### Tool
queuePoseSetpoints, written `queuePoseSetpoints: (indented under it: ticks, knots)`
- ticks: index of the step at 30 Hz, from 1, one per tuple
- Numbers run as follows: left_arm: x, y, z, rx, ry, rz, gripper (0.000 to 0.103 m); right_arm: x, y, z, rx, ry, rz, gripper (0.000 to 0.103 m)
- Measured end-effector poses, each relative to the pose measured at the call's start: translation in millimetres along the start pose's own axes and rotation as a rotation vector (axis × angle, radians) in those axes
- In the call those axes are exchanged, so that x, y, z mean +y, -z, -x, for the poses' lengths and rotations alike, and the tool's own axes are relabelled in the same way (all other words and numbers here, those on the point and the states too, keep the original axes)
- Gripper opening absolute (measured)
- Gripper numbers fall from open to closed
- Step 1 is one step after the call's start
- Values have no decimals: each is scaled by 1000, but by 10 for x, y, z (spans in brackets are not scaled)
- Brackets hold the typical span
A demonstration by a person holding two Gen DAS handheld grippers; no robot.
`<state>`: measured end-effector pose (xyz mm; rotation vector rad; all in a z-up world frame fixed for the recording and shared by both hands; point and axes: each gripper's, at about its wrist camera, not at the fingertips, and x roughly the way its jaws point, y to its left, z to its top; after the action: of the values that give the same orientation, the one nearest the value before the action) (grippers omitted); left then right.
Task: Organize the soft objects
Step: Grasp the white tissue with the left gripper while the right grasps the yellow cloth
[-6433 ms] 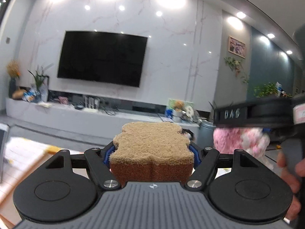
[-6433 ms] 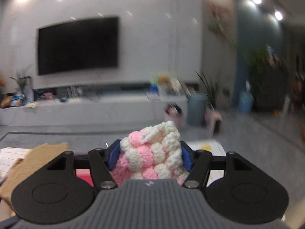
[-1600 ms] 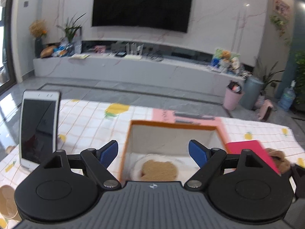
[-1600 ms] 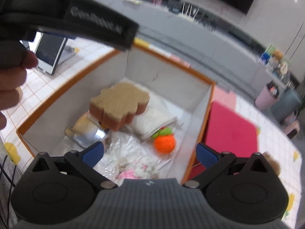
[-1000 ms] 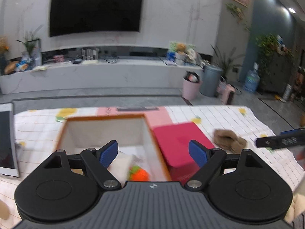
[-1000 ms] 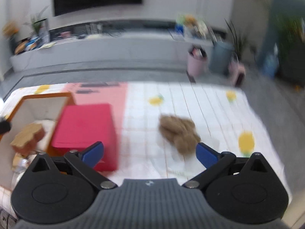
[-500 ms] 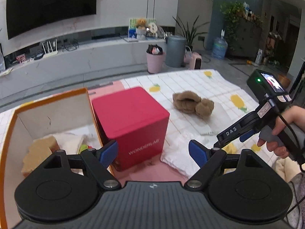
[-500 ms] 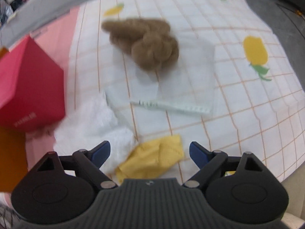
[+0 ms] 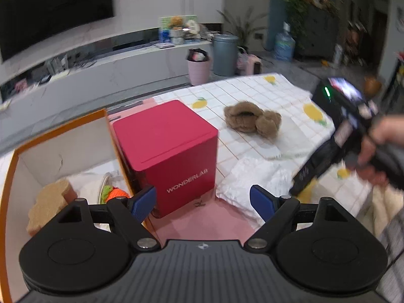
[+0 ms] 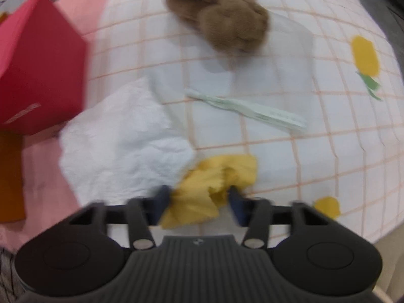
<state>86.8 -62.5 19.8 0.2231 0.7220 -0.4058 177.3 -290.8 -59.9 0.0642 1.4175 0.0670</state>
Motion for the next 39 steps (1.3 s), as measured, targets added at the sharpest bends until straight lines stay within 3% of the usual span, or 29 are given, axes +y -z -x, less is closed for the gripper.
queuePoseSetpoints:
  ticks: [1,2,6,11,15,17,21,27,29,33,34,36,39]
  knots:
    - [-30,16,-12,1,-1,-30,98,21,1,15,-7,15,10,12]
    - [-54,37,-20,3,-5,-49,98,35,11,20,-10,40,22,9]
    - [-158,105,-104,20,7,-85,98,-29,51,39,-7,75,7,8]
    - [-493,239,-444,67,38,-199,98,-191,74,162,-44,218,0,8]
    - [-771,384,-633,13,113,-321,98,-230,33,78,-35,215,10,8]
    - [-876,407,-710,3,116,-364,99,-163,26,67,-42,242,55,8]
    - [-1042,402,-892,-16,107,-442,100,-174,-34,74,-53,215,61,10]
    - [-1035,319,-1270,65,109,-375,100,-207,-30,78,-56,193,76,15]
    - [-1004,299,-1334,73,120,-338,89,-271,-35,112,-68,190,56,16]
    - [-917,264,-1366,99,173,-276,85,-331,-44,133,-77,206,37,16]
    - [-922,246,-1367,107,172,-275,80,-337,-46,129,-76,197,34,17]
    - [-917,224,-1357,122,162,-259,69,-344,-57,111,-73,195,31,23]
    - [-847,155,-1328,154,169,-178,48,-347,-88,90,-69,180,17,47]
